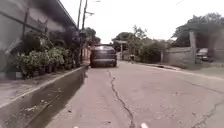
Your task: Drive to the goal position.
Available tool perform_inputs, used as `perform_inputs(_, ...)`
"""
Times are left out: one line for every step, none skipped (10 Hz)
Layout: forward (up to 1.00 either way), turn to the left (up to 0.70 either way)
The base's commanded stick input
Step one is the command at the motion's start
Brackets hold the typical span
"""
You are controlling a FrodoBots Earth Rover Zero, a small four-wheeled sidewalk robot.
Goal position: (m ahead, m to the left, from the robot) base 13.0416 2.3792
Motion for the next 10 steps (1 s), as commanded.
perform_inputs(0.06, 0.0)
perform_inputs(0.06, 0.0)
perform_inputs(0.06, 0.0)
perform_inputs(0.36, 0.0)
perform_inputs(0.7, 0.0)
perform_inputs(0.7, 0.0)
perform_inputs(0.7, 0.0)
perform_inputs(0.7, -0.02)
perform_inputs(0.7, -0.1)
perform_inputs(0.7, -0.28)
